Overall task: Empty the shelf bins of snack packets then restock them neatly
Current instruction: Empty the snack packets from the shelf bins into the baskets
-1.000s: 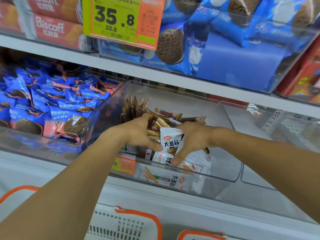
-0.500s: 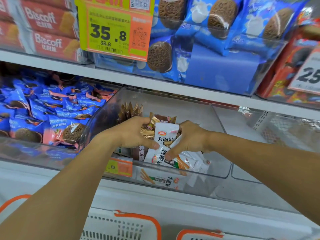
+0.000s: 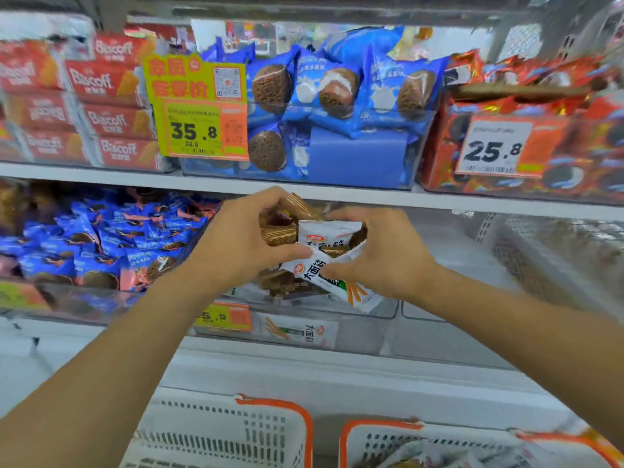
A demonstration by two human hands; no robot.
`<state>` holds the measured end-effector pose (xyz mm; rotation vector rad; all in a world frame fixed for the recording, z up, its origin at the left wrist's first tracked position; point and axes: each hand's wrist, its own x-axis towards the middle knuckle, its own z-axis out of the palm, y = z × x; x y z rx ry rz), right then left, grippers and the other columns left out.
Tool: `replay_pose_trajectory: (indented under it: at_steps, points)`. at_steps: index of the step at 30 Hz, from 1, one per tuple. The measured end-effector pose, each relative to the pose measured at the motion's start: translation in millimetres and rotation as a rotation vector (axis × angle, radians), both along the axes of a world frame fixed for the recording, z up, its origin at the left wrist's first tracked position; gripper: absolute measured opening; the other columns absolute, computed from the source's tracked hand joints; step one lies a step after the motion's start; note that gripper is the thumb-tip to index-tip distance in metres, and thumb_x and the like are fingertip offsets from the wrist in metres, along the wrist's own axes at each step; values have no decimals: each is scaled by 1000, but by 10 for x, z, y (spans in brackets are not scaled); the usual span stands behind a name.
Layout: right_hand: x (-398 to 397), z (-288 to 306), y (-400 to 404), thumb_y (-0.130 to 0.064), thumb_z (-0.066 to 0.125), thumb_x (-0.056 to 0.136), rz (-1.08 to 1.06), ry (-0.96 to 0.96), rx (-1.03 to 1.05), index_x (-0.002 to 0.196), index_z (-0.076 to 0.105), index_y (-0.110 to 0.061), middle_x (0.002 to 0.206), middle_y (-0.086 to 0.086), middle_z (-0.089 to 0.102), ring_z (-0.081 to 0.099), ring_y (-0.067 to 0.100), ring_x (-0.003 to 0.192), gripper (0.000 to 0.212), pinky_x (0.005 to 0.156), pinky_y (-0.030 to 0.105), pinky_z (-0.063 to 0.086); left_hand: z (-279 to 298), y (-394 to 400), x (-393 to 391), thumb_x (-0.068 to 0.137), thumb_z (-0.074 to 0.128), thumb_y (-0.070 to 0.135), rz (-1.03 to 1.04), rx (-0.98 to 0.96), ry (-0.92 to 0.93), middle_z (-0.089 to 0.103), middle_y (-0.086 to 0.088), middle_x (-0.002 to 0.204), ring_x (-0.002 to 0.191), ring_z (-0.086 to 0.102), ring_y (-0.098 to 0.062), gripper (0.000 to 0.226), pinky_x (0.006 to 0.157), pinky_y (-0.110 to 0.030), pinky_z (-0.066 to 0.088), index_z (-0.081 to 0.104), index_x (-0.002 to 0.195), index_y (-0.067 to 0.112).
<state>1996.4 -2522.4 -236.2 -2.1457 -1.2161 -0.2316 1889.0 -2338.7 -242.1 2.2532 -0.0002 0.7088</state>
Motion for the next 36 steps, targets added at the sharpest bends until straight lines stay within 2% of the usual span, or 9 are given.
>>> replay_pose_trajectory:
  at_steps: [3, 5, 9, 13, 19, 23, 27, 30, 36]
  points:
    - [-171, 148, -359, -31, 92, 61, 51, -45, 53, 112, 74, -35, 75, -51, 54, 59, -22, 83, 55, 74, 0, 44, 152, -353, -190, 61, 92, 31, -1, 3, -54, 74, 18, 93, 87, 71, 0, 39, 78, -25, 58, 67, 91, 38]
    - [-267, 177, -759, -32, 92, 60, 76, -5, 2, 107, 74, -35, 79, -40, 63, 63, -14, 80, 50, 67, 4, 47, 172, -701, -264, 60, 93, 27, -47, -32, -8, 74, 19, 88, 77, 70, 3, 41, 66, -17, 56, 67, 90, 37]
    - [-371, -71, -1667, -42, 94, 56, -1, 128, -219, 79, 69, -25, 66, -10, 66, 58, 10, 59, 38, 47, 20, 42, -259, -1365, -202, 55, 91, 51, -172, -75, 215, 75, 12, 91, 85, 73, -6, 49, 77, -36, 60, 66, 96, 41]
    - [-350, -574, -2250, -54, 94, 51, -117, 272, -514, 64, 57, -25, 60, -11, 54, 48, 8, 54, 49, 47, 17, 37, -1091, -1929, -25, 58, 84, 68, -262, -129, 489, 74, 15, 108, 100, 71, -8, 68, 88, -45, 57, 61, 115, 39]
    - [-109, -1403, -2435, -67, 76, 74, -76, 467, -952, 134, 52, -16, 134, 2, 59, 57, 23, 113, 83, 94, 33, 47, -1876, -2339, 92, 72, 78, 62, -241, 123, 859, 53, 12, 133, 105, 56, -9, 78, 79, -27, 44, 37, 132, 32]
    - [-75, -1473, -2440, -54, 67, 90, -65, 404, -1008, 152, 35, -16, 148, 5, 48, 48, 26, 131, 79, 103, 35, 40, -1850, -2183, 215, 80, 75, 55, -212, 195, 869, 45, 3, 145, 115, 57, -16, 84, 93, -29, 47, 35, 147, 25]
    - [-102, -1237, -2260, -43, 64, 95, -40, 205, -820, 135, 59, -21, 133, 0, 62, 54, 21, 121, 46, 101, 35, 46, -1321, -1835, 319, 89, 73, 37, -100, 115, 628, 69, 5, 98, 76, 67, -11, 28, 74, -31, 55, 66, 109, 18]
    - [-116, -990, -1962, -30, 68, 92, -36, 140, -428, 108, 73, -19, 102, -5, 74, 66, 12, 93, 20, 86, 30, 52, -951, -1431, 331, 87, 72, 37, 22, 108, 411, 69, 2, 78, 67, 66, -17, 16, 70, -38, 57, 69, 84, 21]
    - [17, -492, -925, -20, 70, 91, 61, 115, -86, 100, 72, -19, 89, -8, 69, 63, 5, 80, 9, 73, 13, 50, -619, -231, 340, 84, 76, 37, 412, 341, 417, 69, -3, 94, 90, 63, -22, 25, 83, -34, 49, 71, 94, 15]
